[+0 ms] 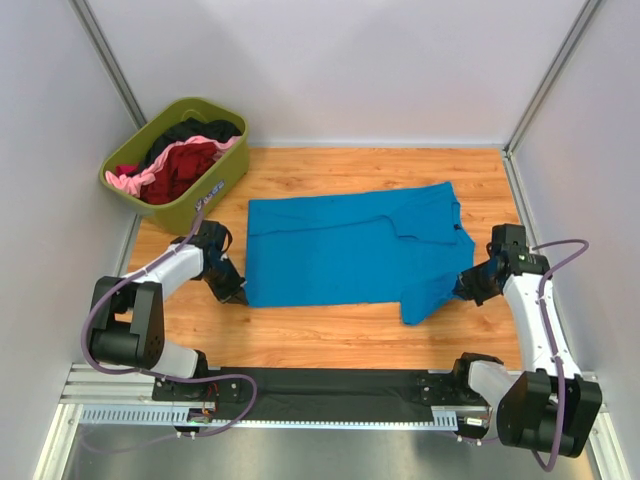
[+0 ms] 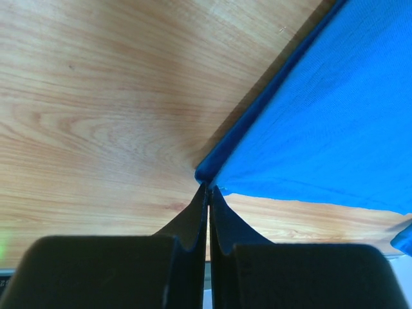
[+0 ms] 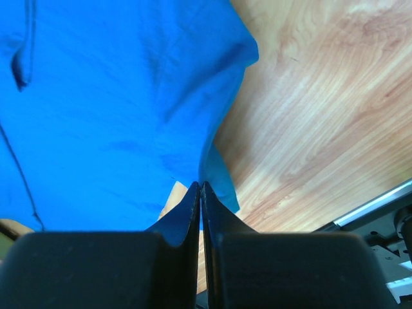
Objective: Fold and stack the t-shirts
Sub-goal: Fold the tshirt
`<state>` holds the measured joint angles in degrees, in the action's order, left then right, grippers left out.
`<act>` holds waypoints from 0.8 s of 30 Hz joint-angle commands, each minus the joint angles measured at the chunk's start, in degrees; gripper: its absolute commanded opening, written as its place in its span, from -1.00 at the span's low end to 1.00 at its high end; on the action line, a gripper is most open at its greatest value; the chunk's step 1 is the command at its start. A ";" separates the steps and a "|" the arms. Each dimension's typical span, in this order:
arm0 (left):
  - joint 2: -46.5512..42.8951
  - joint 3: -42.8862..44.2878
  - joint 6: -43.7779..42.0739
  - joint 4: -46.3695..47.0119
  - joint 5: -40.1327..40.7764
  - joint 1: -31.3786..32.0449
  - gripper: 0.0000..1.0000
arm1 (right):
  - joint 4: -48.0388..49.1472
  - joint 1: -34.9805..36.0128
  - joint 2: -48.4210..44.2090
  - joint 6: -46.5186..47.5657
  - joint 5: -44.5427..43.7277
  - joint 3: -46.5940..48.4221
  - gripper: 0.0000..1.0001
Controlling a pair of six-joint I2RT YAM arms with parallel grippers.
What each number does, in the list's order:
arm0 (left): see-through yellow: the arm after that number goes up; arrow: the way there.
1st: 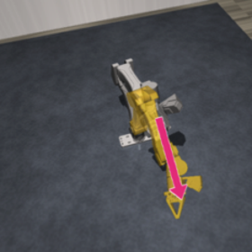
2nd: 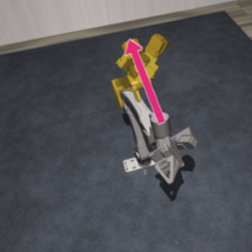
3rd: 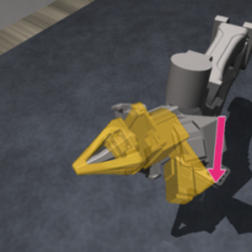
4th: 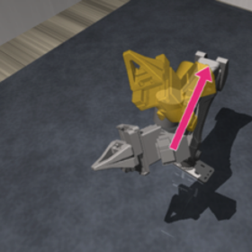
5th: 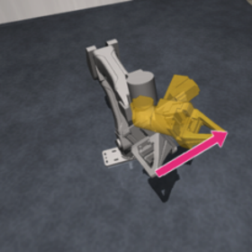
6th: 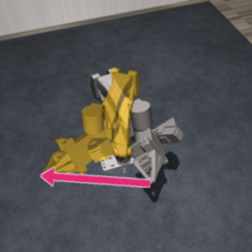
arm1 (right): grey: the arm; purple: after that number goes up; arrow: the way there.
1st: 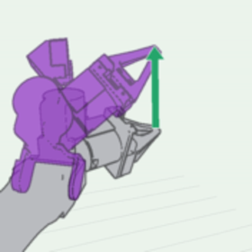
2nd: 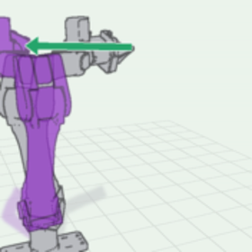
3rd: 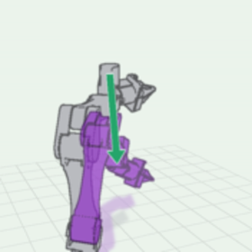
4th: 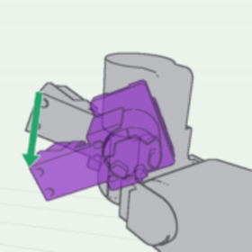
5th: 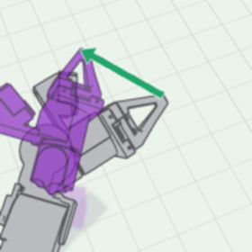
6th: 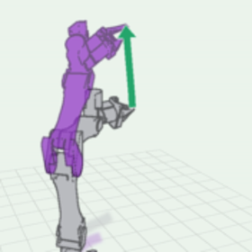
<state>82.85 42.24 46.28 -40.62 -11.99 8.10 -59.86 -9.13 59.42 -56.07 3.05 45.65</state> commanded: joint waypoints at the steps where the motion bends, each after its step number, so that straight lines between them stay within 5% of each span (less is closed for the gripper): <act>1: -0.93 3.45 1.09 -2.18 0.92 -0.36 -1.00 | 1.58 0.25 0.26 0.70 -1.20 3.39 -0.99; 24: 17.07 29.56 -1.63 -10.71 9.35 -0.36 -1.00 | 16.00 -0.37 23.45 6.15 -1.20 22.28 -0.99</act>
<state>97.84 68.03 45.91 -49.60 -4.64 8.10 -48.18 -9.19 80.12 -51.59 2.07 63.94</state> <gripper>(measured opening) 0.006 0.007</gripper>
